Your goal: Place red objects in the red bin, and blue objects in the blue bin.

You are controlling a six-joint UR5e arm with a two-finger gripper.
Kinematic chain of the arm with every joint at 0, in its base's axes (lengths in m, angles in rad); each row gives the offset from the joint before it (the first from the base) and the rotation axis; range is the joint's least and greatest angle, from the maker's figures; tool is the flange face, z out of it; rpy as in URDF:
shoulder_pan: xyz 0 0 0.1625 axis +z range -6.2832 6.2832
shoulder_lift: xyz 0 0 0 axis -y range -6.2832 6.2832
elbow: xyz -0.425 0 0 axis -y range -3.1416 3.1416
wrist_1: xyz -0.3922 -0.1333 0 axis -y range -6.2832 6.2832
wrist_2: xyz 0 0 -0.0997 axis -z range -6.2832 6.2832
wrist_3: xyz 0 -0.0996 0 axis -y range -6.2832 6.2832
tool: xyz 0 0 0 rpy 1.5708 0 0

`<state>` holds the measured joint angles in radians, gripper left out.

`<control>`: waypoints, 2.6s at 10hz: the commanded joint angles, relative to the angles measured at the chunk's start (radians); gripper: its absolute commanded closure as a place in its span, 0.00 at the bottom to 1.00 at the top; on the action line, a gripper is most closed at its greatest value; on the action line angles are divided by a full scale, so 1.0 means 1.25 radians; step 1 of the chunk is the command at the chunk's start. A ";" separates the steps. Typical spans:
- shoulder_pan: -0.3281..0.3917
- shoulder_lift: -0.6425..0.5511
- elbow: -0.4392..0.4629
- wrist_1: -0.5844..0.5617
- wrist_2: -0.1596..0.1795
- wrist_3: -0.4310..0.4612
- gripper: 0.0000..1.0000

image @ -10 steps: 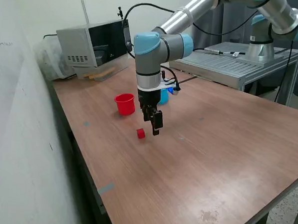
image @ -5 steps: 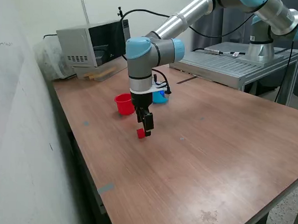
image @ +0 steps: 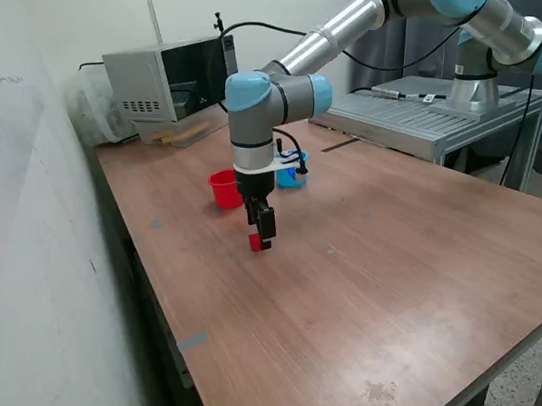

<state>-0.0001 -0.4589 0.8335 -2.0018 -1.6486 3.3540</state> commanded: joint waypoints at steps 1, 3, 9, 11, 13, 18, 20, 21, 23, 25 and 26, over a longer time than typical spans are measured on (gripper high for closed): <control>0.006 0.003 -0.003 -0.001 0.001 0.001 1.00; 0.007 0.003 -0.002 -0.002 0.001 0.001 1.00; 0.009 -0.001 0.008 -0.002 -0.009 -0.012 1.00; 0.007 -0.053 0.050 -0.004 -0.010 -0.025 1.00; -0.001 -0.126 0.096 -0.002 -0.038 -0.061 1.00; -0.130 -0.243 0.219 -0.010 -0.062 -0.111 1.00; -0.178 -0.243 0.229 -0.018 -0.078 -0.113 1.00; -0.188 -0.243 0.228 -0.032 -0.078 -0.131 1.00; -0.204 -0.237 0.216 -0.037 -0.074 -0.145 1.00; -0.212 -0.200 0.185 -0.049 -0.074 -0.162 1.00; -0.215 -0.178 0.163 -0.048 -0.073 -0.164 1.00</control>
<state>-0.2505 -0.7304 1.0829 -2.0519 -1.7402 3.1696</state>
